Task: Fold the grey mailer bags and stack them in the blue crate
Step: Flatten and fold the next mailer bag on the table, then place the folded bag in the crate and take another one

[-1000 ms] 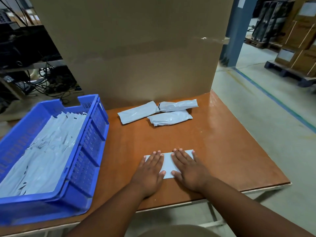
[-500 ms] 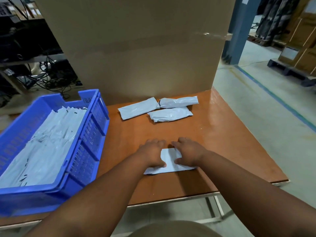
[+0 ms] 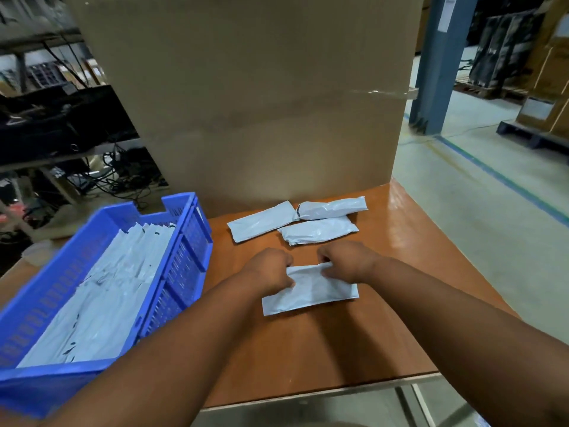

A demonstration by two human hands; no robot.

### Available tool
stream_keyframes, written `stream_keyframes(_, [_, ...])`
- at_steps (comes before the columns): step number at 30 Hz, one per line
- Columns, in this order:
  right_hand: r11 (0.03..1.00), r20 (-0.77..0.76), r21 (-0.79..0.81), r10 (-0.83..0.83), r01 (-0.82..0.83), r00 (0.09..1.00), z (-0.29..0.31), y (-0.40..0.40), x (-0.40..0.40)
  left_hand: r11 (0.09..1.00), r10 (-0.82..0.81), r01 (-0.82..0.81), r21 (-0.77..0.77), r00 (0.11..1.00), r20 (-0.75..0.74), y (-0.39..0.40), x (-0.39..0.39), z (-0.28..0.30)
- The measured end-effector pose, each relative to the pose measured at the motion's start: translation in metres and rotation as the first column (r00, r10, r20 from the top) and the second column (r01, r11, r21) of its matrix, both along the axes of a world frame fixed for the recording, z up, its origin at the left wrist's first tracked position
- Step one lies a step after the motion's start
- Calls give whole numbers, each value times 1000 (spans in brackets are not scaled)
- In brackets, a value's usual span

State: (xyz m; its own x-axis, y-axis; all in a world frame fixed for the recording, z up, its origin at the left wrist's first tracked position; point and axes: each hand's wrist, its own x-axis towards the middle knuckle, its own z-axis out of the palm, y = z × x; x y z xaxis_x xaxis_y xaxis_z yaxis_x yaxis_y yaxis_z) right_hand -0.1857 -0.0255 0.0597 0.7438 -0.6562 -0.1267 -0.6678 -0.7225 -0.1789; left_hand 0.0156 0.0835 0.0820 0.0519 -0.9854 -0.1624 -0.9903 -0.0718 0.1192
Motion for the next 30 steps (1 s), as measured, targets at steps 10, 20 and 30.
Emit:
stream_keyframes(10, [910, 38, -323, 285, -259, 958, 139, 17, 185, 892, 412, -388, -230, 909, 66, 90, 109, 127])
stream_keyframes(20, [743, -5, -410, 578, -529, 816, 163, 125, 348, 717, 681, -655, -239, 731, 42, 205, 185, 127])
stream_keyframes(30, [735, -203, -217, 610, -642, 766, 151, 171, 411, 677, 736, -732, -73, 673, 74, 244, 225, 106])
